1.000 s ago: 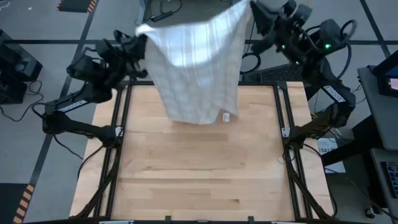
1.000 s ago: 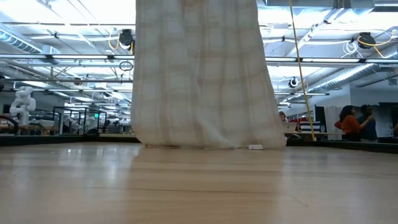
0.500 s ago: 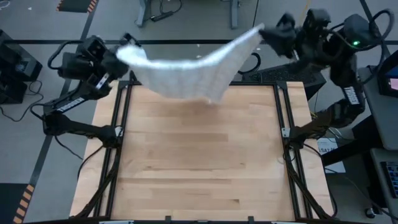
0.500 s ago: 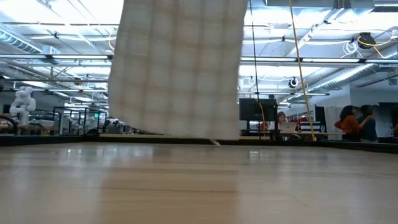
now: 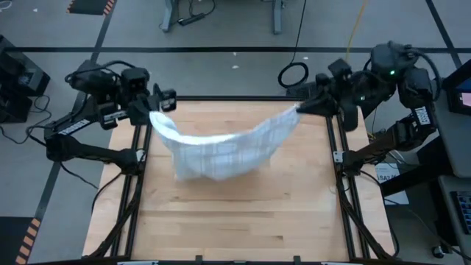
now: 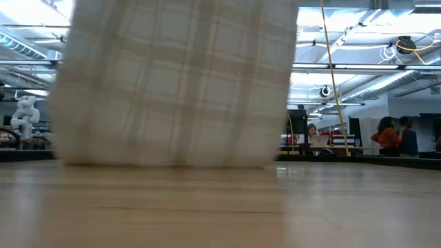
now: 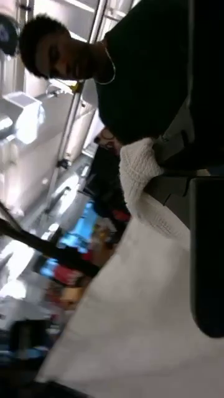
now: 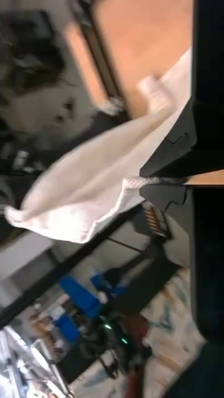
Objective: Roll towel
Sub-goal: Roll the towel
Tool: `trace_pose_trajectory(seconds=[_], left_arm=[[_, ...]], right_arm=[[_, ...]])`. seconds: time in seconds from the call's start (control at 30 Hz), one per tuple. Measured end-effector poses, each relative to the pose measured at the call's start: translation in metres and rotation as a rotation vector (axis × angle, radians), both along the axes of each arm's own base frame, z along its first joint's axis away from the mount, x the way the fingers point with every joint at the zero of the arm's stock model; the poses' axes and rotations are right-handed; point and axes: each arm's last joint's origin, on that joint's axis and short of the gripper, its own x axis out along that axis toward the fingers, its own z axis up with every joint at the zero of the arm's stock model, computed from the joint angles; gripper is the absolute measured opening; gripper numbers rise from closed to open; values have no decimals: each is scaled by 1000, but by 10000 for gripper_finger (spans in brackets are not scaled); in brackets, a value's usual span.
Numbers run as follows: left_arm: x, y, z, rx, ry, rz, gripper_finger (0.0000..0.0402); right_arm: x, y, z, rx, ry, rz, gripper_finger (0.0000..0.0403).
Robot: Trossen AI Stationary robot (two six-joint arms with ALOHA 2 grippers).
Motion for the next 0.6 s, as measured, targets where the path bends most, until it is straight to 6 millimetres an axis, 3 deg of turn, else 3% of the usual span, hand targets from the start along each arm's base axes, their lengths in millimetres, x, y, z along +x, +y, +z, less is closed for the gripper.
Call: trace_pose_trajectory(seconds=[0.27, 0.47, 0.6], left_arm=[[-12, -7, -28, -31, 308, -8, 4], [-15, -11, -46, -23, 450, 54, 4], [-16, -20, -56, -37, 576, 7, 4]], right_arm=[[-5, 11, -19, 58, 220, 40, 2], [-7, 10, -29, 20, 329, -62, 2], [-10, 10, -33, 35, 382, -73, 2]])
